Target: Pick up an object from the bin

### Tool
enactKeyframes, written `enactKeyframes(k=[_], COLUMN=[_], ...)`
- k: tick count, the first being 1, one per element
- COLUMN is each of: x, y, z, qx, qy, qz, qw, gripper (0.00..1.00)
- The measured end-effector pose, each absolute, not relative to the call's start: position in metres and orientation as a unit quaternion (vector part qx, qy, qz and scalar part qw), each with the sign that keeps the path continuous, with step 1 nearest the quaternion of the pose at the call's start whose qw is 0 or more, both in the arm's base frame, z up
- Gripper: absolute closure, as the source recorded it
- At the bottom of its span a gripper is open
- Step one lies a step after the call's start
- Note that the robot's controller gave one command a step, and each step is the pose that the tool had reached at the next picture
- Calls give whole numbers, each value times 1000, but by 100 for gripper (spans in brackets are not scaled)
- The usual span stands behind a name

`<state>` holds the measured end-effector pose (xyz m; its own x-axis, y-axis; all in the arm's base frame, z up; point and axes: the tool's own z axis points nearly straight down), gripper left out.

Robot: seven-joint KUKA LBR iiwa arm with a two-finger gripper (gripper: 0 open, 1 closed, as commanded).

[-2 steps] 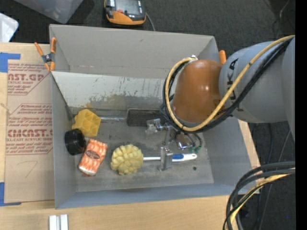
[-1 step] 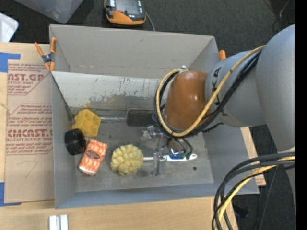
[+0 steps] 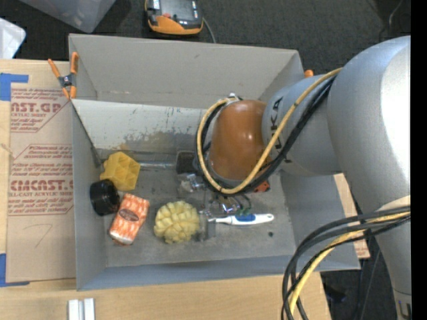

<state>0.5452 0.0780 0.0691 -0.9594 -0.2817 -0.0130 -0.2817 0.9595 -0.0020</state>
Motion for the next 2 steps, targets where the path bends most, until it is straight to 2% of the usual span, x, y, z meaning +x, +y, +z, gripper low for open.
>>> enactKeyframes(k=[1, 2], x=[524, 524], y=[40, 40], z=[70, 71], qx=[0, 0], qy=[1000, 1000], qz=[1, 1], qw=[0, 0], gripper=[100, 100])
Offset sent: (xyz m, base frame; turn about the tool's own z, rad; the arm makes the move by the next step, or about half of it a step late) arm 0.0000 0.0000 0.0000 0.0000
